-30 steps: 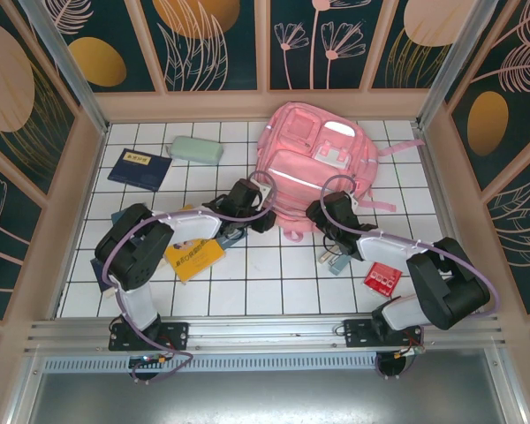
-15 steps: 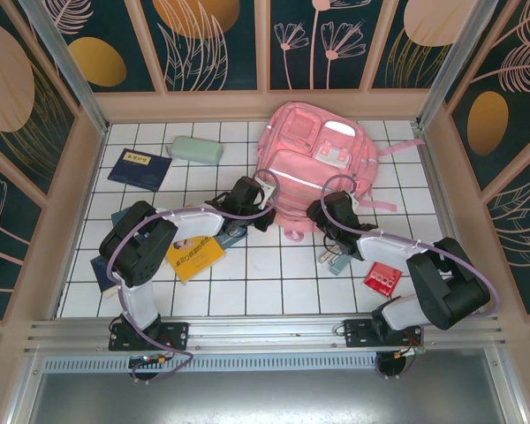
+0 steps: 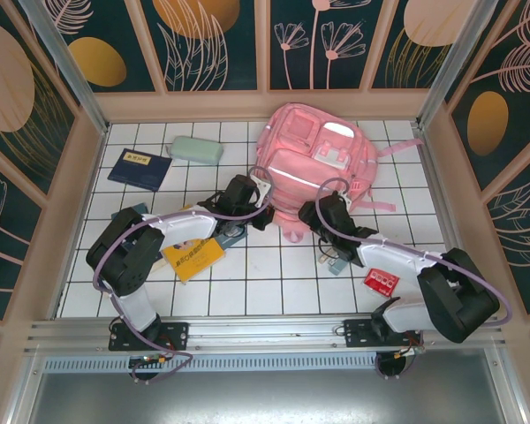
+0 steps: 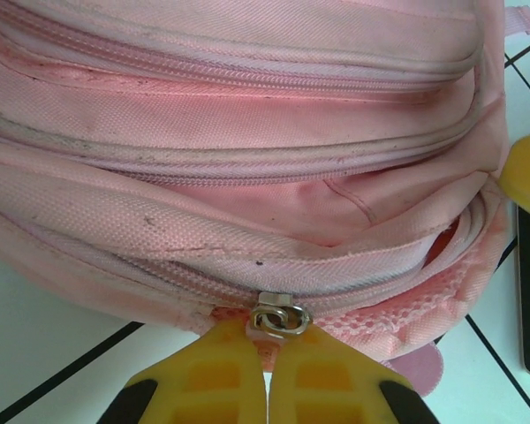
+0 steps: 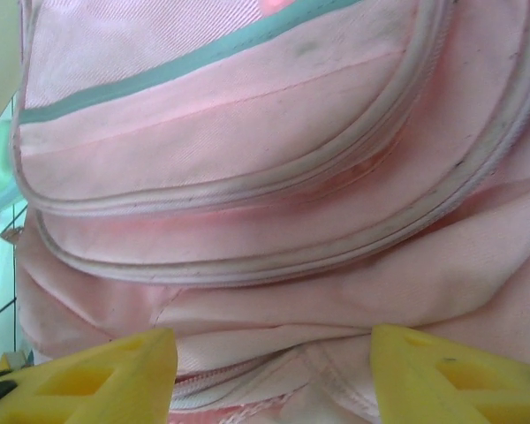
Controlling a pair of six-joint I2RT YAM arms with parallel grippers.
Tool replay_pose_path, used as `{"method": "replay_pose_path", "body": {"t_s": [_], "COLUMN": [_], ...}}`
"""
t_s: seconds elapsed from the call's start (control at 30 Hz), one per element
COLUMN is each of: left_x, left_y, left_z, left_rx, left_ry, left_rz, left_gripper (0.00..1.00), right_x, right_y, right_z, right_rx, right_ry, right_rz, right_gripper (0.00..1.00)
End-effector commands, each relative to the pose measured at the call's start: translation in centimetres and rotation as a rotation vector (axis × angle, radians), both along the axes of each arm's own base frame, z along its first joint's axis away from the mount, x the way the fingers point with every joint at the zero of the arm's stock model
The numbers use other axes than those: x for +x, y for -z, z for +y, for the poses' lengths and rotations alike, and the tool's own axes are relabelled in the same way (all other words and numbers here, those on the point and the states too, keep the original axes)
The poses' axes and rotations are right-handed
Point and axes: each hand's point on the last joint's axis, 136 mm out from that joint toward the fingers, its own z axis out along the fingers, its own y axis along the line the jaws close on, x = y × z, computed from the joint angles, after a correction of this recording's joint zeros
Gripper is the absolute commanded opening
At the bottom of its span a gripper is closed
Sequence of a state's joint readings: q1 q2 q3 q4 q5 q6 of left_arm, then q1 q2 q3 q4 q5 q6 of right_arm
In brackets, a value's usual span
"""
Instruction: Pack the student bag
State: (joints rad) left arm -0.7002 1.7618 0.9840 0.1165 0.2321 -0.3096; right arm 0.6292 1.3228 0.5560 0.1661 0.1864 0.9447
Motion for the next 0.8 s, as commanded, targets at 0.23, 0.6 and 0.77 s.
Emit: {"method": "replay_pose_path", "body": {"t_s": [0.23, 0.6, 0.77], "left_x": [-0.6, -0.2, -0.3], "left_y": [-1.8, -1.4, -1.6], "left_z": [-0.8, -0.5, -0.6], "left_rx": [-0.076, -0.055, -0.063], "left_ry": [0.013, -0.005, 0.001], "left_rz": [0.014, 0.01, 0.011], "left_gripper": [0.0, 0.0, 0.0], "right_x": [-1.1, -5.3, -4.6], "right_y": [-0.2, 0.0, 0.8], "right_z": [3.9, 5.1, 5.8], "right_rx": [-0.013, 0.02, 0.055], "right_ry": [-0.054, -0.055, -0.052], "right_rz": [0.011, 0.055, 0.053], "right_gripper": [0.6, 0.6, 0.64]}}
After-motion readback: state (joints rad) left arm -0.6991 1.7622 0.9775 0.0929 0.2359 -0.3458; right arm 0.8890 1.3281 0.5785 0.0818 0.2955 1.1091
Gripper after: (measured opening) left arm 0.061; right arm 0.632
